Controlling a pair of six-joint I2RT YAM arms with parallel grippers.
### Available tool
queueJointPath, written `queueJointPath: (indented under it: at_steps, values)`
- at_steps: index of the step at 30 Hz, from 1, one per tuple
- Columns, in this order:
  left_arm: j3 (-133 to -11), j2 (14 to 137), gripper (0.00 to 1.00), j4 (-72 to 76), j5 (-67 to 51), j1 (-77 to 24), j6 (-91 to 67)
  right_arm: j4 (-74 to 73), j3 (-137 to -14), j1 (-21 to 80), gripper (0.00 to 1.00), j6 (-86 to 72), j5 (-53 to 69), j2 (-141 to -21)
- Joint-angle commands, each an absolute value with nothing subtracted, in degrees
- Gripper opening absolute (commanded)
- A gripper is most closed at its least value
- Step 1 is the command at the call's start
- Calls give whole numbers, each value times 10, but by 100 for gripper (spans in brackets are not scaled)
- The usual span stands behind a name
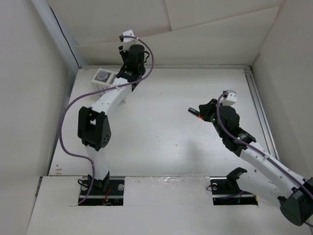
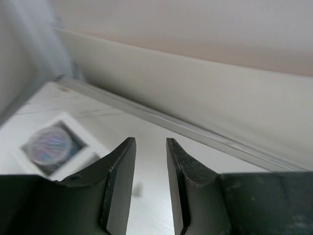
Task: Sort the stationery into containers
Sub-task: Move the pen to the center of the board.
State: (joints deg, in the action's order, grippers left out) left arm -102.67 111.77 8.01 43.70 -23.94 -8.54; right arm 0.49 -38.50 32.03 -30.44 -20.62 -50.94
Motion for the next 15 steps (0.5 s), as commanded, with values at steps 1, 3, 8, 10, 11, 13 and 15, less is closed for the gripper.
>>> queueJointPath:
  at_steps: [1,3,8,10,11,13,15]
  values:
    - [-974,1059,27,62,346,-297,-174,10,-409,301,34,-311,-231,-538]
    - [-947,1054,27,69,339,-354,-191,4,-409,276,50,-317,-231,-548]
    - [-898,1086,27,46,246,-433,-279,-7,-403,215,58,-341,-207,-535]
    - [-886,1109,29,34,221,-455,-319,-7,-397,202,63,-341,-207,-511]
    - [-868,1115,31,43,207,-462,-333,-7,-397,197,67,-341,-207,-503]
    - [-853,1135,37,59,201,-492,-372,-14,-397,188,73,-341,-207,-497]
    - [-859,1150,38,59,201,-509,-390,-23,-411,180,77,-341,-201,-497]
